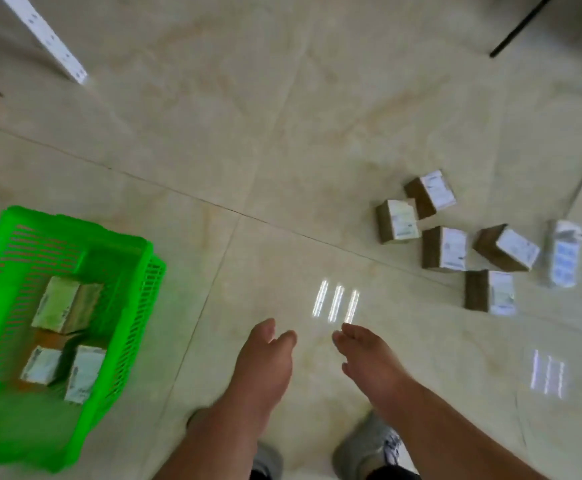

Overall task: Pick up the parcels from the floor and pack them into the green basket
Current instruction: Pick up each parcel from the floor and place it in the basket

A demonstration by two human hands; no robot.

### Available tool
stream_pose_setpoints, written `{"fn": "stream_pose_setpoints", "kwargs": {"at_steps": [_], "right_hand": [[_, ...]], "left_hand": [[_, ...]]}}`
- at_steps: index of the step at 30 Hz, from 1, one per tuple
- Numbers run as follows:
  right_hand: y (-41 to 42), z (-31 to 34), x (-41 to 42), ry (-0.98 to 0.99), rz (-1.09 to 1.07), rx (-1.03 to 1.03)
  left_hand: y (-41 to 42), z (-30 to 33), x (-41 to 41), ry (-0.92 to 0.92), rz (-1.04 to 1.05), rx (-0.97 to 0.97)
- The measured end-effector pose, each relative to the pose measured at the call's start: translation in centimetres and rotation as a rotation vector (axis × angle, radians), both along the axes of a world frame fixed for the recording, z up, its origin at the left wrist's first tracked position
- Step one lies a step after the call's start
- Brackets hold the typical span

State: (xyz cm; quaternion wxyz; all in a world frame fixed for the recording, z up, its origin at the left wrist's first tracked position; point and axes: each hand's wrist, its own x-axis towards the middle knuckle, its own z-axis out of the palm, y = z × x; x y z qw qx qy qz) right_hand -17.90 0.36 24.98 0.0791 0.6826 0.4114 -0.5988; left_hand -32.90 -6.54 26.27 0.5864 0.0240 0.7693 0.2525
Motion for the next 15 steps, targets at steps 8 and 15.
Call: {"fn": "stream_pose_setpoints", "kwargs": {"at_steps": [8,15], "right_hand": [[6.8,0.8,16.8,0.03,-0.375,-0.056],[11.1,1.0,28.8,0.012,-0.55,-0.033]], "left_hand": [[10.3,3.0,16.2,-0.007,-0.233,-0.033],[15.8,3.6,26.5,-0.01,-0.322,-0.033]]}}
